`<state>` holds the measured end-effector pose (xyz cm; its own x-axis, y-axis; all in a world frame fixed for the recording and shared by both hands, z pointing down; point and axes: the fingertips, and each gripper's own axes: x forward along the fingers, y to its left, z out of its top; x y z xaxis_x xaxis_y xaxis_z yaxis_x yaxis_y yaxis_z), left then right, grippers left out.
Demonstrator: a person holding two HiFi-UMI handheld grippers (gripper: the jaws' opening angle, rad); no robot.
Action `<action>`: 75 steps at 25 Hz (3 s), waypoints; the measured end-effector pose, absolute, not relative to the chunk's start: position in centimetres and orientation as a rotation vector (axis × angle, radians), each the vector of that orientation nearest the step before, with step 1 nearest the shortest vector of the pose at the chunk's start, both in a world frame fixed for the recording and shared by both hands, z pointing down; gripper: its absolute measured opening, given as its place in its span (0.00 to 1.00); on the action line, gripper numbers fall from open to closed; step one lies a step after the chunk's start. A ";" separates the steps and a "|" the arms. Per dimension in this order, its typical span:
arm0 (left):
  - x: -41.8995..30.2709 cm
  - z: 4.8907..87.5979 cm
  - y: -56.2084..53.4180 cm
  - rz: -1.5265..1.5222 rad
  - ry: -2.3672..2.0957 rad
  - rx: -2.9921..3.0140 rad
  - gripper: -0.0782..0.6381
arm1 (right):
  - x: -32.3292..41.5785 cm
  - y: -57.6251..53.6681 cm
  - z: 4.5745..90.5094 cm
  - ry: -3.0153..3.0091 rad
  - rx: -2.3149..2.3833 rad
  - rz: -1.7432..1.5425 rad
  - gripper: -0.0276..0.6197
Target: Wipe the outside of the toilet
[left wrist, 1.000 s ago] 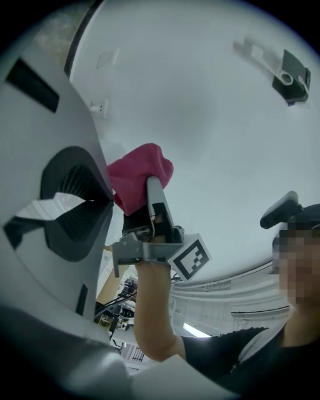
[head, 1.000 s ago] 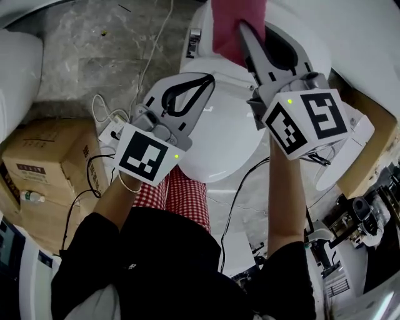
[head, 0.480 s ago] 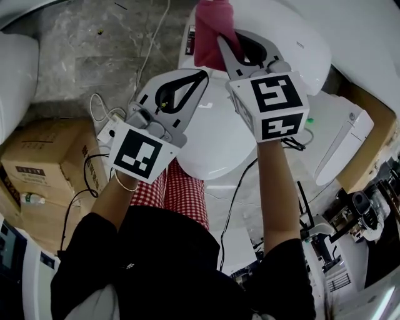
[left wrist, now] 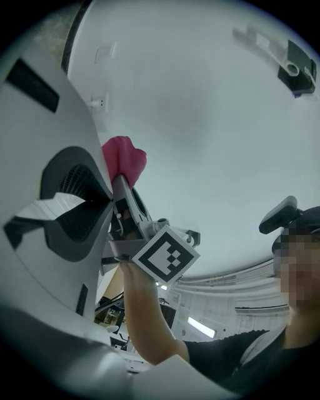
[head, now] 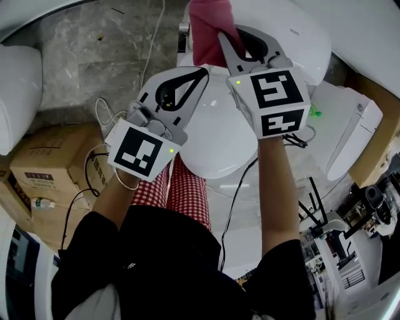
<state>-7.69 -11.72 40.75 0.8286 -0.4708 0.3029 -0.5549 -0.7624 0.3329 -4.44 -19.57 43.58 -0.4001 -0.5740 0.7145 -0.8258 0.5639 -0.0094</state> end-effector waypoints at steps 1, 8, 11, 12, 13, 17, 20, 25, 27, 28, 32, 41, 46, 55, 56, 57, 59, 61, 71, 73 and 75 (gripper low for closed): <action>-7.5 40.7 -11.6 0.287 -0.759 2.602 0.12 | -4.3 -19.6 43.5 -2.130 1.124 0.485 0.13; -6.2 41.1 -11.3 0.316 -0.733 2.605 0.12 | -2.8 -19.4 43.1 -2.167 1.165 0.530 0.13; -5.6 40.8 -11.5 0.313 -0.729 2.616 0.12 | -1.4 -19.7 42.5 -2.154 1.185 0.514 0.13; -5.5 40.7 -11.5 0.310 -0.731 2.619 0.12 | -0.9 -19.7 42.3 -2.151 1.194 0.512 0.13; -5.4 40.6 -11.5 0.308 -0.735 2.621 0.12 | -0.6 -19.6 42.2 -2.151 1.202 0.514 0.13; -4.9 40.3 -11.0 0.317 -0.730 2.633 0.12 | 0.5 -19.4 42.1 -2.158 1.208 0.529 0.13; -4.8 40.5 -10.9 0.312 -0.744 2.618 0.12 | 0.9 -19.4 42.0 -2.153 1.212 0.506 0.13; -4.6 40.7 -10.3 0.305 -0.758 2.608 0.12 | 1.9 -19.2 41.8 -2.150 1.217 0.489 0.13; -4.3 40.7 -9.8 0.306 -0.747 2.608 0.12 | 2.5 -19.0 41.7 -2.139 1.229 0.482 0.13; -4.1 40.7 -9.6 0.306 -0.743 2.608 0.12 | 2.8 -18.9 41.7 -2.134 1.236 0.485 0.13; -3.6 40.6 -9.2 0.311 -0.732 2.611 0.12 | 4.2 -18.6 41.6 -2.114 1.268 0.482 0.13; -2.9 40.8 -8.7 0.326 -0.714 2.616 0.12 | 7.1 -18.3 41.6 -2.076 1.323 0.462 0.13; -2.4 40.8 -8.4 0.327 -0.701 2.626 0.12 | 8.3 -18.2 41.6 -2.056 1.338 0.440 0.13; -2.2 40.7 -8.2 0.328 -0.706 2.624 0.12 | 11.2 -17.9 41.4 -2.015 1.398 0.447 0.13; -2.2 40.8 -8.2 0.330 -0.704 2.624 0.12 | 11.5 -17.8 41.5 -2.011 1.404 0.451 0.13; -2.1 40.8 -8.1 0.331 -0.703 2.623 0.12 | 11.8 -17.7 41.5 -2.006 1.408 0.452 0.13; -2.0 41.0 -8.1 0.332 -0.703 2.621 0.12 | 12.3 -17.7 41.5 -1.998 1.414 0.446 0.13; -1.9 41.0 -8.1 0.334 -0.702 2.621 0.12 | 12.8 -17.6 41.5 -1.995 1.423 0.443 0.13; -1.4 41.2 -8.0 0.343 -0.701 2.621 0.12 | 15.4 -17.0 41.6 -1.964 1.489 0.424 0.13; -1.2 41.2 -7.9 0.348 -0.698 2.624 0.12 | 15.9 -16.8 41.7 -1.958 1.498 0.437 0.13; -1.1 41.2 -7.8 0.350 -0.696 2.623 0.12 | 16.5 -16.7 41.7 -1.946 1.504 0.437 0.13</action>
